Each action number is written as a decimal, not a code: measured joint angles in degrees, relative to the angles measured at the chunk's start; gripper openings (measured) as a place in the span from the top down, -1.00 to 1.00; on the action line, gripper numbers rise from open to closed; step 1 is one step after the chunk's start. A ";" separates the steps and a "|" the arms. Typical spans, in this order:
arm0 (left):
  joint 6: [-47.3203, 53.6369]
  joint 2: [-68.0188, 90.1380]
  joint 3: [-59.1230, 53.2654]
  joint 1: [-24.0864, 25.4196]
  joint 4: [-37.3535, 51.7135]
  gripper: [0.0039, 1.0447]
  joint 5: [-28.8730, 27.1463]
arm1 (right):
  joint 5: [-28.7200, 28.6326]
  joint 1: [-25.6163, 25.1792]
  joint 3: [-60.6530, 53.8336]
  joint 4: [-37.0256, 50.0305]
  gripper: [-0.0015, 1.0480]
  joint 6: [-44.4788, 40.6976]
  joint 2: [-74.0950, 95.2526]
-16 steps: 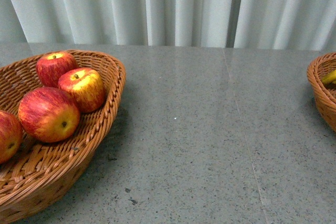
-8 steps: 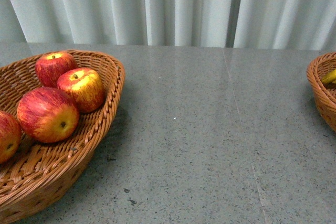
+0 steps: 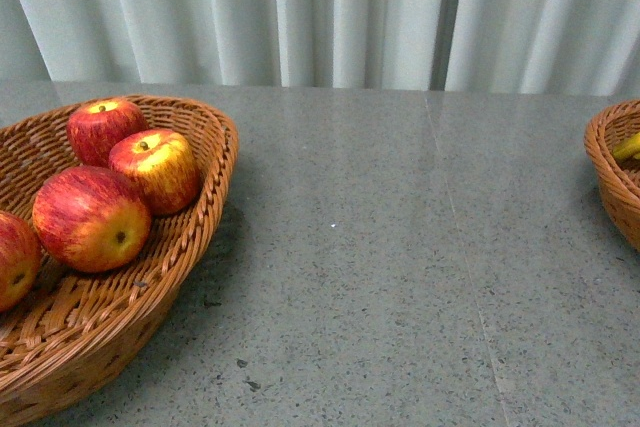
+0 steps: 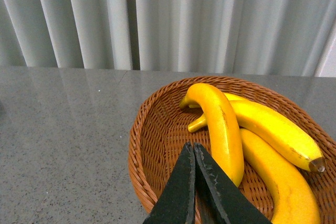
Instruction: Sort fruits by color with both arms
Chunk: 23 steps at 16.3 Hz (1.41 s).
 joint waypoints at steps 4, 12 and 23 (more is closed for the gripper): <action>0.00 0.00 0.00 0.00 0.02 -0.88 0.00 | -0.02 0.00 -0.90 -7.56 0.97 0.02 -8.74; 0.00 0.00 0.00 0.00 0.00 -0.88 0.02 | -0.02 0.00 -2.43 -7.80 0.97 0.20 -10.49; 0.00 0.00 0.00 0.00 0.00 -0.88 0.02 | -0.02 0.00 -2.43 -7.80 -0.73 0.20 -10.49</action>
